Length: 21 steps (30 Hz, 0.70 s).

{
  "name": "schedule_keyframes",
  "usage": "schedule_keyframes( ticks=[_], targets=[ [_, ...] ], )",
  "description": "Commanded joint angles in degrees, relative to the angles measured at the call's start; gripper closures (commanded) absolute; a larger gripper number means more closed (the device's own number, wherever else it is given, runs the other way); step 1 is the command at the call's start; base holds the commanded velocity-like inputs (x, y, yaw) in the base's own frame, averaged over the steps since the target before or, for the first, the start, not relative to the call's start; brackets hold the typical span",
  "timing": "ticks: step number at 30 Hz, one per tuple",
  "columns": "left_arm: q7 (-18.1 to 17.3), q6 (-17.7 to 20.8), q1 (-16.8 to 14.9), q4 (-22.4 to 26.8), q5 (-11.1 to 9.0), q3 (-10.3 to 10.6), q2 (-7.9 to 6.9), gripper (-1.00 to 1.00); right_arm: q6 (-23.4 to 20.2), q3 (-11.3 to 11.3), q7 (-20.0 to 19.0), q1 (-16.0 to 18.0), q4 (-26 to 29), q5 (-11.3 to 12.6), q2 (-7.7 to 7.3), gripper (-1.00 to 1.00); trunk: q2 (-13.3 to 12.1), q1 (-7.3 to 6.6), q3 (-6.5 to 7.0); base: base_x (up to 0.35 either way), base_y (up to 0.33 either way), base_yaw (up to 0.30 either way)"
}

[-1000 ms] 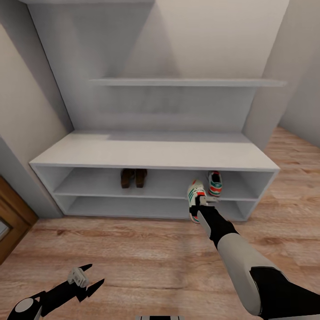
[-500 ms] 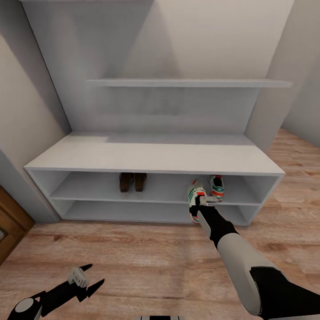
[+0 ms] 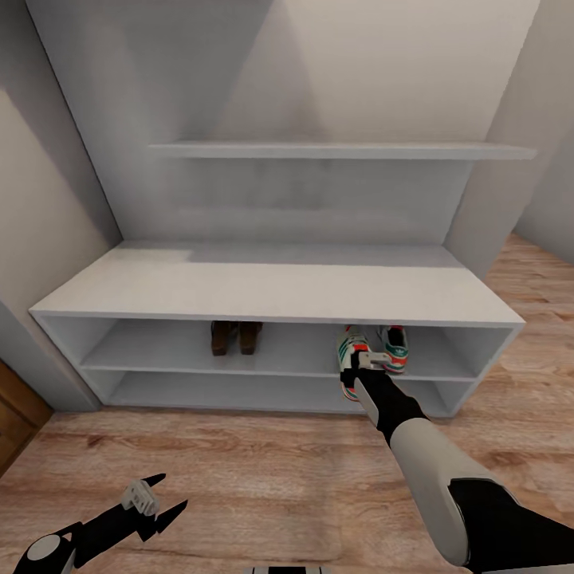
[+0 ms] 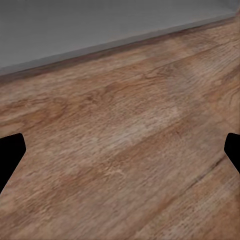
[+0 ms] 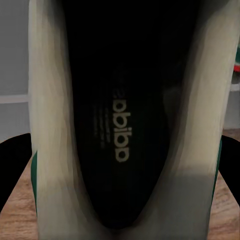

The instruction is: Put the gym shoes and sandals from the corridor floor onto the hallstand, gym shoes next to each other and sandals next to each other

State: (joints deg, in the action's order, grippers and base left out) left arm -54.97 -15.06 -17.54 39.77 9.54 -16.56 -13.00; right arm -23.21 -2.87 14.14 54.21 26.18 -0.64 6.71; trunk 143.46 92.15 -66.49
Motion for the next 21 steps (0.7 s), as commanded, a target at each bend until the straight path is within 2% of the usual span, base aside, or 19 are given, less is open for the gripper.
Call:
schedule_keyframes(
  ticks=[1,9,21],
  targets=[
    [-0.22,-0.32,-0.04,0.05,0.57,-0.28,0.05,-1.0,-0.26,-0.29,0.07,0.01,0.1,-0.06,0.06,1.0,0.02,-0.01,-0.05,0.009,0.0,0.0],
    [-0.22,-0.32,-0.04,0.05,0.57,-0.28,0.05,-1.0,-0.26,-0.25,0.09,0.01,0.02,-0.05,-1.0,1.0,0.02,-0.01,-0.05,0.029,0.0,0.0],
    [-0.22,-0.32,-0.04,0.05,0.57,-0.28,0.08,-1.0,-0.26,-0.23,0.1,0.01,0.01,-0.05,-1.26,1.0,0.02,-0.01,-0.05,0.062,0.0,0.0]
  ],
)
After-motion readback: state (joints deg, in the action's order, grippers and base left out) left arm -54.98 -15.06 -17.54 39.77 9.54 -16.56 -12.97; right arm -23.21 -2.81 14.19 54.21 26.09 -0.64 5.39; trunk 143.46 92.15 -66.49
